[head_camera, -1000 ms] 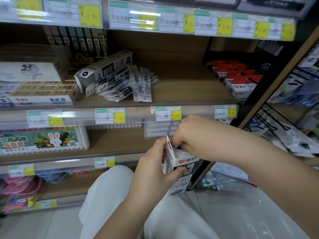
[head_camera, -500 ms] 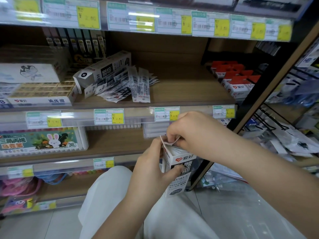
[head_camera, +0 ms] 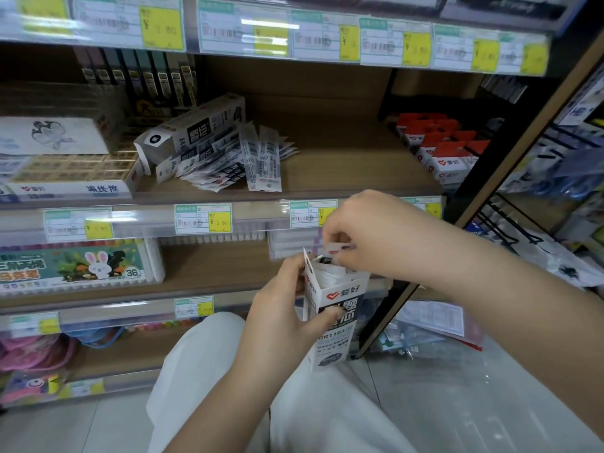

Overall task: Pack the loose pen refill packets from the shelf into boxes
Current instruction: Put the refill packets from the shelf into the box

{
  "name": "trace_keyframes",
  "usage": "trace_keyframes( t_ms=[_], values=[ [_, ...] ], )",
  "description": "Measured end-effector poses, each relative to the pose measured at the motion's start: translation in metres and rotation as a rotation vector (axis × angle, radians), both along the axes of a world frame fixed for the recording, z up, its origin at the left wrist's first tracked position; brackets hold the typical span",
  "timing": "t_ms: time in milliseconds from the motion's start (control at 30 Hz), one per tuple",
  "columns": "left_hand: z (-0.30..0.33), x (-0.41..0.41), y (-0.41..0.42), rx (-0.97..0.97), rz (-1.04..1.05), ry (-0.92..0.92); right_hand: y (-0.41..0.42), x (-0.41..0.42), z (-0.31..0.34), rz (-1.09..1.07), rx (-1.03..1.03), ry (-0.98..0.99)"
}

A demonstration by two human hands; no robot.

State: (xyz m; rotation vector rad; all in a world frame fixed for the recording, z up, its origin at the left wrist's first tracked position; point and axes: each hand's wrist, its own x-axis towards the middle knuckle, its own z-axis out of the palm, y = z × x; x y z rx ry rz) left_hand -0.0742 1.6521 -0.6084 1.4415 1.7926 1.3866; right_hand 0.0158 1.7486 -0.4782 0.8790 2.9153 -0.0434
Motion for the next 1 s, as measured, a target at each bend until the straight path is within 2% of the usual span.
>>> trace_keyframes(
  t_ms=[433,667,867,1000],
  values=[
    [0.001,-0.001,-0.003,0.005,0.017,-0.016,0.008,0.005,0.001,-0.039,-0.042,0.151],
    [0.003,0.005,0.001,-0.007,-0.025,-0.001,0.010,-0.001,-0.009,-0.034,-0.026,0.086],
    [0.001,-0.002,0.000,0.004,0.015,-0.008,0.013,0.003,-0.008,0.002,-0.121,0.174],
    [0.002,-0.002,0.002,-0.004,0.004,0.010,0.015,0.006,-0.008,0.021,-0.085,0.120]
  ],
)
